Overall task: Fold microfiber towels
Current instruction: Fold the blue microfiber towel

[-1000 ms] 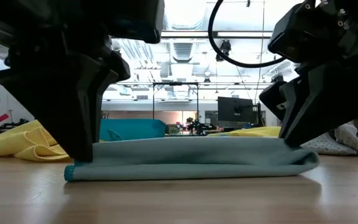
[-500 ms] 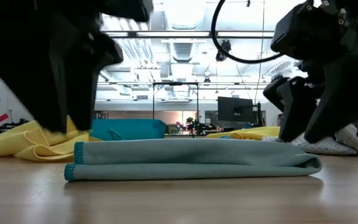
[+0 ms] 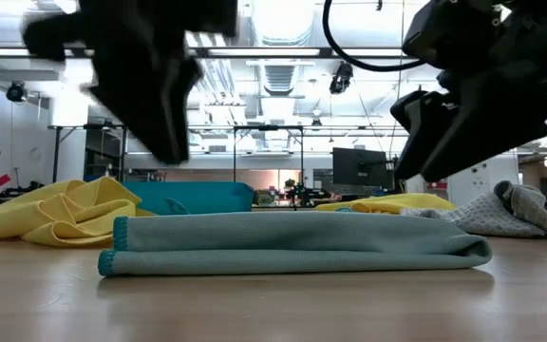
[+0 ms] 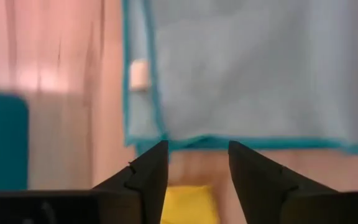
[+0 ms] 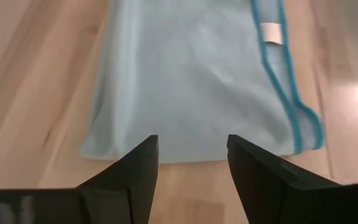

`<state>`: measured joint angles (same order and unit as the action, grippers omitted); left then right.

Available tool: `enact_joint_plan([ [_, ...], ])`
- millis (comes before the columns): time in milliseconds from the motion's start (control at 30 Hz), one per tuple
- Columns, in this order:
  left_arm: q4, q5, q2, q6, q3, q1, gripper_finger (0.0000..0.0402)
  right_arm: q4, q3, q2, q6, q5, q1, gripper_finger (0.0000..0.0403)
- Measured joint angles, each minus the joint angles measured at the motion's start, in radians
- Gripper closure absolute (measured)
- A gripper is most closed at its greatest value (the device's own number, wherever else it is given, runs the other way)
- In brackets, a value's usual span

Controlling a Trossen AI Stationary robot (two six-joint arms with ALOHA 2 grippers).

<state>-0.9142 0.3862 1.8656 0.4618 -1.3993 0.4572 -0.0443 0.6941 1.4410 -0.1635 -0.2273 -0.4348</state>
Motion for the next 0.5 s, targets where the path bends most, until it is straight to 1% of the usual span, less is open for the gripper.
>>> enact_joint_plan([
  [233, 0.138, 0.006, 0.001, -0.007, 0.143, -0.059, 0.0280, -0.044, -0.002, 0.000, 0.005, -0.009, 0.010, 0.0220],
  [367, 0.180, 0.005, 0.001, -0.008, 0.177, -0.079, 0.0295, -0.050, -0.002, 0.000, 0.007, -0.011, 0.022, 0.0220],
  [500, 0.213, 0.005, 0.001, -0.054, 0.180, -0.085, 0.0320, -0.050, -0.002, 0.000, 0.007, -0.012, 0.036, 0.0220],
])
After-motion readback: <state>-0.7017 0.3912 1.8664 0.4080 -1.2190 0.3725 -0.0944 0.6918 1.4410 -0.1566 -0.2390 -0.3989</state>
